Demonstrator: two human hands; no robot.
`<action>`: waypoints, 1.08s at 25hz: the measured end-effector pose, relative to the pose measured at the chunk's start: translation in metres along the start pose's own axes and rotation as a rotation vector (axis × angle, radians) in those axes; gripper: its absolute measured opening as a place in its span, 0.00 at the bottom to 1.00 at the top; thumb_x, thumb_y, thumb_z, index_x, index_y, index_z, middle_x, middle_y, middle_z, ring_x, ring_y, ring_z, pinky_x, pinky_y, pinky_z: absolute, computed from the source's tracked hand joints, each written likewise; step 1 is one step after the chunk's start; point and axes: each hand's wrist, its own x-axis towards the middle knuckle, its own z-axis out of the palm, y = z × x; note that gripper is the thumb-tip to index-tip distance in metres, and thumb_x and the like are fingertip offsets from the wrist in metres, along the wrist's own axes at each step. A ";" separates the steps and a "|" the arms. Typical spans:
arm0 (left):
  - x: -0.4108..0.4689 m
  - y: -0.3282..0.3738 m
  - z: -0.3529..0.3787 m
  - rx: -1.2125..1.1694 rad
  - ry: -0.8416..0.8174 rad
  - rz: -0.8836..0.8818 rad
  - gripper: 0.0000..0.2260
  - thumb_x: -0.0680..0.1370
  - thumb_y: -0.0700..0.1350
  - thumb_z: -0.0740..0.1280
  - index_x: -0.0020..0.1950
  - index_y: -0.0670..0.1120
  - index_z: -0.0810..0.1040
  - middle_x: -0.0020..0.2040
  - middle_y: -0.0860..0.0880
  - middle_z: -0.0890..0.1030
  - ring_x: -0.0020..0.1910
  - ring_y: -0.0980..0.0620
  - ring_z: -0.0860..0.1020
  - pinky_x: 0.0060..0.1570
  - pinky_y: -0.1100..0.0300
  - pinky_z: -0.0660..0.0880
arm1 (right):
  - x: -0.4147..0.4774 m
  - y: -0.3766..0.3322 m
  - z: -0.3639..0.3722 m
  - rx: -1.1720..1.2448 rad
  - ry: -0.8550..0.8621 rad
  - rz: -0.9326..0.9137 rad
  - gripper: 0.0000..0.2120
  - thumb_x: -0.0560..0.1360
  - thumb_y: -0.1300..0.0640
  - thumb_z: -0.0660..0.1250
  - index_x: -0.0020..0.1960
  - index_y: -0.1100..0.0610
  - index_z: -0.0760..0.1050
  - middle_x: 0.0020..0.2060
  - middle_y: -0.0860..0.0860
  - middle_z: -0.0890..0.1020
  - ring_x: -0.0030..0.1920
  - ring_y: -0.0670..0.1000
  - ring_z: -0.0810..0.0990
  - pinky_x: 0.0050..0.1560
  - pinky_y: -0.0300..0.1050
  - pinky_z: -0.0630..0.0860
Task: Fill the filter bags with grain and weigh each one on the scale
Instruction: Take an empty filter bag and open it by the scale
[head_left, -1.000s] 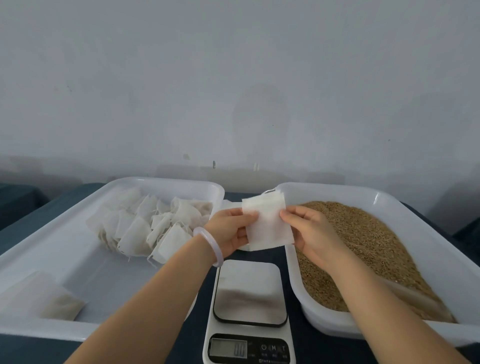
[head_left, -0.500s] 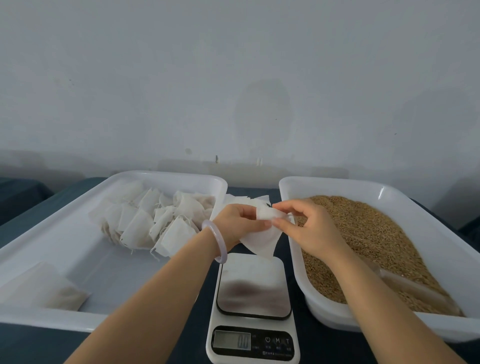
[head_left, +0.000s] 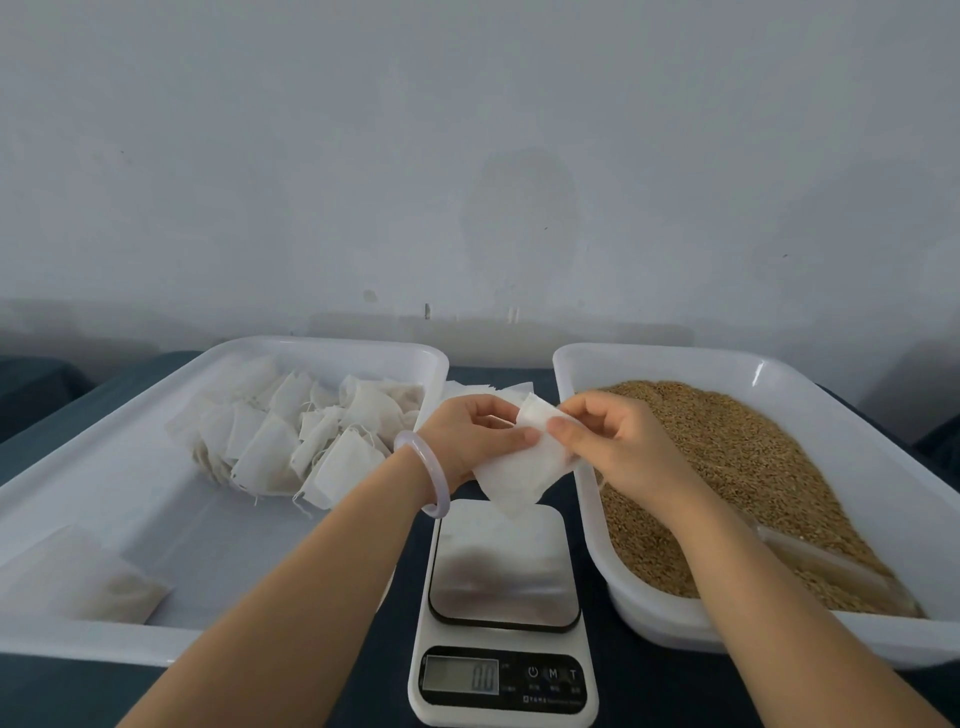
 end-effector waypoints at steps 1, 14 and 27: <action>0.001 0.000 0.001 0.068 0.033 0.042 0.05 0.71 0.40 0.74 0.41 0.48 0.80 0.38 0.48 0.82 0.38 0.50 0.80 0.36 0.56 0.77 | 0.000 0.000 0.000 -0.003 -0.016 0.019 0.06 0.75 0.56 0.67 0.41 0.55 0.81 0.35 0.51 0.83 0.35 0.44 0.78 0.39 0.34 0.73; 0.001 -0.006 0.016 0.713 -0.027 0.250 0.18 0.72 0.40 0.71 0.58 0.47 0.68 0.48 0.50 0.78 0.49 0.49 0.77 0.45 0.58 0.75 | -0.004 -0.006 0.000 0.033 -0.070 -0.005 0.08 0.77 0.52 0.64 0.45 0.45 0.81 0.44 0.47 0.84 0.49 0.47 0.80 0.49 0.41 0.72; -0.008 0.000 -0.001 0.078 -0.618 -0.062 0.16 0.63 0.32 0.61 0.49 0.40 0.76 0.42 0.45 0.79 0.42 0.49 0.79 0.44 0.56 0.77 | -0.009 0.000 -0.001 -0.259 -0.151 -0.151 0.14 0.71 0.59 0.73 0.29 0.51 0.75 0.32 0.44 0.73 0.38 0.37 0.70 0.40 0.28 0.64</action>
